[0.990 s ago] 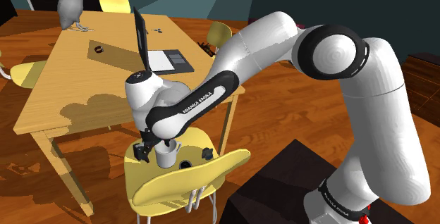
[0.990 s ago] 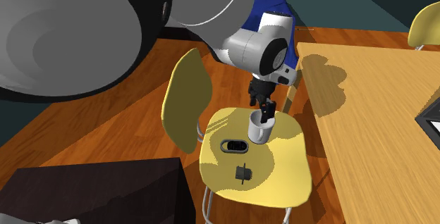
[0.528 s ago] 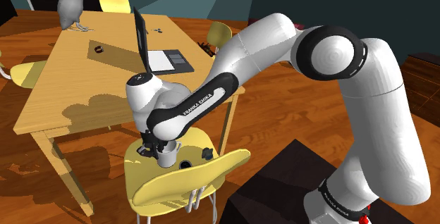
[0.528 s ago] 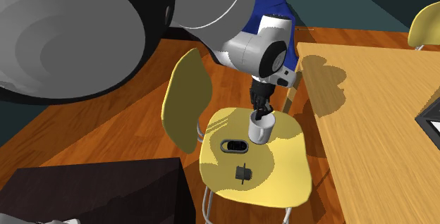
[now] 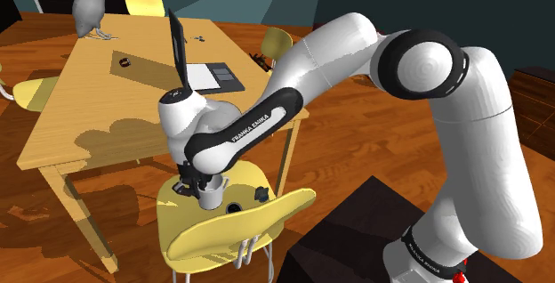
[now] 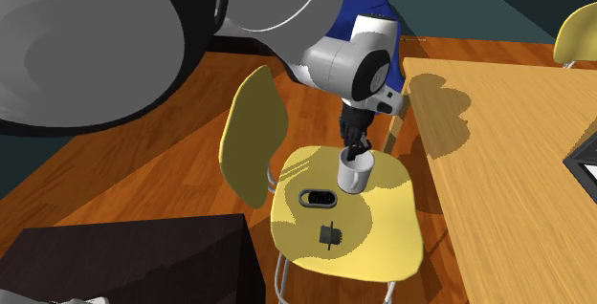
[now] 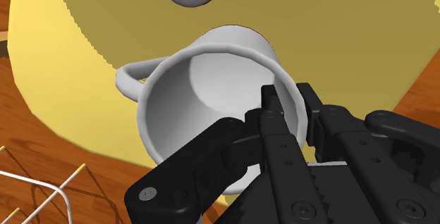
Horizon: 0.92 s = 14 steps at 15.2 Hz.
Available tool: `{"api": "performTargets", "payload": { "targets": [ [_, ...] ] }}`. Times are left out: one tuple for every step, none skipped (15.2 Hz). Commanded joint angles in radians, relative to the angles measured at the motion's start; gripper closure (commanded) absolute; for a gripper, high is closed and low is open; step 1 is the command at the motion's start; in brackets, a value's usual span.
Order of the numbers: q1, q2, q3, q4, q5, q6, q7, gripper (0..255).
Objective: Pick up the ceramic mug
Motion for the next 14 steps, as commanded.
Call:
{"api": "performTargets", "payload": {
  "targets": [
    [-0.003,-0.015,0.006,0.003,0.008,-0.018,-0.005,255],
    [-0.005,-0.024,0.009,0.003,0.012,-0.026,-0.007,255],
    [-0.007,-0.033,0.012,0.003,0.016,-0.035,-0.010,255],
    [-0.009,-0.042,0.015,0.003,0.020,-0.043,-0.012,255],
    [-0.011,-0.050,0.018,0.004,0.024,-0.052,-0.015,255],
    [-0.013,-0.059,0.021,0.005,0.028,-0.061,-0.018,255],
    [-0.015,-0.067,0.024,0.006,0.032,-0.070,-0.021,255],
    [-0.017,-0.076,0.027,0.007,0.036,-0.079,-0.023,255],
    [-0.018,-0.084,0.030,0.008,0.040,-0.088,-0.026,255],
    [-0.020,-0.092,0.032,0.010,0.044,-0.097,-0.029,255],
    [-0.022,-0.100,0.035,0.012,0.048,-0.106,-0.031,255],
    [-0.023,-0.107,0.038,0.014,0.052,-0.116,-0.034,255],
    [-0.024,-0.109,0.038,0.015,0.053,-0.117,-0.034,255],
    [-0.024,-0.108,0.038,0.015,0.053,-0.117,-0.034,255]
  ]
}}
